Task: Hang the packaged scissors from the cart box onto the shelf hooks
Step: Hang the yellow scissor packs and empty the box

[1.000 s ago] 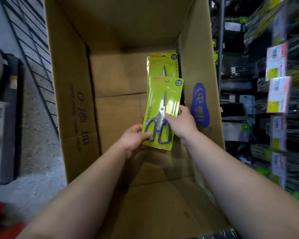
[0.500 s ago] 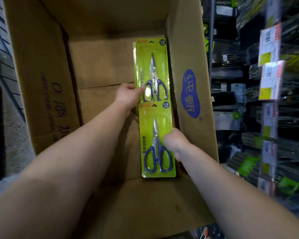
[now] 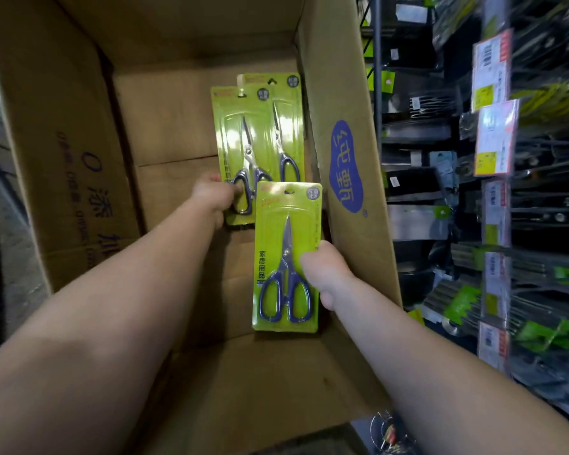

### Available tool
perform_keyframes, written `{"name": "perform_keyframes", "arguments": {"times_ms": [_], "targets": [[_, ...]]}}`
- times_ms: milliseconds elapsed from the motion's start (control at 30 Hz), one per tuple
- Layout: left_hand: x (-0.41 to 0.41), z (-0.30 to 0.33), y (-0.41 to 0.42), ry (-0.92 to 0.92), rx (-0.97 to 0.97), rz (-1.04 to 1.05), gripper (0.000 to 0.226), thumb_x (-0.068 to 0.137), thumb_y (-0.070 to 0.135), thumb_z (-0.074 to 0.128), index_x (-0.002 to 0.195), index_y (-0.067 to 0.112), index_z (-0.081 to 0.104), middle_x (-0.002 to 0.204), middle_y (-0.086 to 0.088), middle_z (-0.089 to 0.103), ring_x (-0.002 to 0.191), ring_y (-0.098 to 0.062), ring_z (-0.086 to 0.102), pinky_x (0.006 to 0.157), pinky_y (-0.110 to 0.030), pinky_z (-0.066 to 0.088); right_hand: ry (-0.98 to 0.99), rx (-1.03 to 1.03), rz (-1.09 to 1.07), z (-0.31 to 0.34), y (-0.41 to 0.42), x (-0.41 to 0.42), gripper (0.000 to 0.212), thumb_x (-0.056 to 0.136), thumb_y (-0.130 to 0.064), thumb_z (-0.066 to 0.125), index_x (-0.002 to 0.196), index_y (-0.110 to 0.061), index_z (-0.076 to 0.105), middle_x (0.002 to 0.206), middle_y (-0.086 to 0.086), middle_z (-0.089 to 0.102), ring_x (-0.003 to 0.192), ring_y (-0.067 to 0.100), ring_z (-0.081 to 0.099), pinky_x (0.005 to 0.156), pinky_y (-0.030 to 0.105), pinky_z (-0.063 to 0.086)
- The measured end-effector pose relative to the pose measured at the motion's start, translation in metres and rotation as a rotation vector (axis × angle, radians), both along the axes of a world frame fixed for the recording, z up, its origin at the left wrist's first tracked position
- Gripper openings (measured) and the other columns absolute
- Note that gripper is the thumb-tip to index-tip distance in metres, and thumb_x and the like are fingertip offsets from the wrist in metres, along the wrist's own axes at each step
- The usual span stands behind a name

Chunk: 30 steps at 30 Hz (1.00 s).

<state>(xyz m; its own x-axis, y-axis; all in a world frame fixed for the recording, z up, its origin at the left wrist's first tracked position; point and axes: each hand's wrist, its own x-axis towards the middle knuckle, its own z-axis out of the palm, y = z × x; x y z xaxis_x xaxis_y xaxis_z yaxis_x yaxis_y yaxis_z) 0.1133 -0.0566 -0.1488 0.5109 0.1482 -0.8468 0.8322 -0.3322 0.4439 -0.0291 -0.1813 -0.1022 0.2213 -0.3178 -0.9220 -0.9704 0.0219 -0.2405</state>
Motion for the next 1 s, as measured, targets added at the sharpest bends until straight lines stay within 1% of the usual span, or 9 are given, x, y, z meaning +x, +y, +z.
{"name": "perform_keyframes", "arguments": {"times_ms": [133, 267, 367, 433, 467, 533, 667, 867, 1000], "targets": [[-0.029, 0.012, 0.026, 0.026, -0.036, 0.073, 0.03, 0.092, -0.006, 0.057, 0.116, 0.01, 0.051, 0.102, -0.011, 0.066, 0.07, -0.02, 0.062, 0.05, -0.033, 0.053, -0.075, 0.011, -0.004, 0.012, 0.004, 0.011, 0.019, 0.089, 0.0, 0.041, 0.089, -0.014, 0.055, 0.083, 0.006, 0.055, 0.064, 0.018, 0.045, 0.056, 0.025, 0.038], [-0.06, 0.039, 0.039, 0.014, -0.089, 0.076, 0.041, 0.094, -0.007, 0.05, 0.12, 0.024, 0.046, 0.093, -0.003, 0.063, 0.08, -0.025, 0.066, 0.062, -0.038, 0.059, -0.149, 0.045, 0.001, 0.028, 0.011, 0.018, 0.022, 0.089, 0.0, 0.041, 0.102, -0.006, 0.058, 0.092, 0.013, 0.059, 0.073, 0.022, 0.051, 0.063, 0.027, 0.043], [-0.077, 0.062, 0.044, -0.044, -0.122, 0.125, 0.034, 0.093, -0.001, 0.053, 0.117, 0.023, 0.047, 0.095, -0.003, 0.066, 0.077, -0.024, 0.067, 0.054, -0.033, 0.057, -0.178, 0.044, 0.056, 0.048, 0.012, 0.02, 0.014, 0.092, -0.005, 0.045, 0.104, -0.008, 0.052, 0.09, 0.006, 0.052, 0.076, 0.02, 0.047, 0.058, 0.025, 0.034], [-0.085, 0.078, 0.046, -0.083, -0.147, 0.154, 0.031, 0.091, 0.004, 0.06, 0.117, 0.017, 0.05, 0.097, -0.005, 0.069, 0.08, -0.024, 0.069, 0.062, -0.037, 0.059, -0.197, 0.087, 0.071, 0.061, 0.011, 0.02, 0.034, 0.094, -0.013, 0.051, 0.127, -0.004, 0.048, 0.121, 0.012, 0.054, 0.106, 0.028, 0.051, 0.08, 0.029, 0.043], [-0.089, 0.085, 0.047, -0.106, -0.153, 0.159, 0.032, 0.09, 0.007, 0.064, 0.119, 0.014, 0.052, 0.098, -0.006, 0.07, 0.082, -0.025, 0.07, 0.065, -0.041, 0.06, -0.208, 0.111, 0.07, 0.067, 0.011, 0.018, 0.05, 0.095, -0.016, 0.054, 0.141, -0.004, 0.039, 0.139, 0.013, 0.046, 0.123, 0.03, 0.046, 0.096, 0.036, 0.041], [-0.098, 0.101, 0.048, -0.152, -0.16, 0.16, 0.038, 0.087, 0.012, 0.072, 0.12, 0.013, 0.054, 0.101, -0.007, 0.071, 0.086, -0.027, 0.072, 0.07, -0.045, 0.061, -0.257, 0.147, 0.069, 0.077, 0.008, 0.015, 0.071, 0.095, -0.022, 0.06, 0.152, -0.006, 0.022, 0.156, 0.011, 0.03, 0.141, 0.03, 0.033, 0.11, 0.043, 0.032], [-0.117, 0.127, 0.047, -0.235, -0.155, 0.173, 0.05, 0.078, 0.018, 0.083, 0.117, 0.018, 0.052, 0.106, -0.006, 0.072, 0.094, -0.028, 0.072, 0.087, -0.053, 0.057, -0.349, 0.14, 0.078, 0.1, 0.001, 0.009, 0.09, 0.089, -0.029, 0.07, 0.156, -0.01, 0.012, 0.162, 0.009, 0.019, 0.146, 0.031, 0.026, 0.114, 0.047, 0.027], [-0.147, 0.159, 0.036, -0.295, -0.13, 0.203, 0.057, 0.075, 0.016, 0.085, 0.122, 0.014, 0.054, 0.105, -0.005, 0.071, 0.093, -0.024, 0.071, 0.087, -0.05, 0.057, -0.503, 0.113, 0.114, 0.137, -0.019, 0.0, 0.092, 0.089, -0.03, 0.071, 0.156, -0.009, 0.01, 0.162, 0.008, 0.019, 0.146, 0.029, 0.025, 0.115, 0.048, 0.026], [-0.158, 0.177, 0.031, -0.307, -0.155, 0.167, 0.054, 0.078, 0.014, 0.082, 0.122, 0.013, 0.052, 0.104, -0.006, 0.07, 0.088, -0.021, 0.071, 0.075, -0.039, 0.06, -0.574, 0.082, 0.091, 0.152, -0.034, -0.012, 0.093, 0.088, -0.032, 0.071, 0.155, -0.01, 0.011, 0.162, 0.009, 0.019, 0.146, 0.031, 0.025, 0.114, 0.051, 0.026]]}}
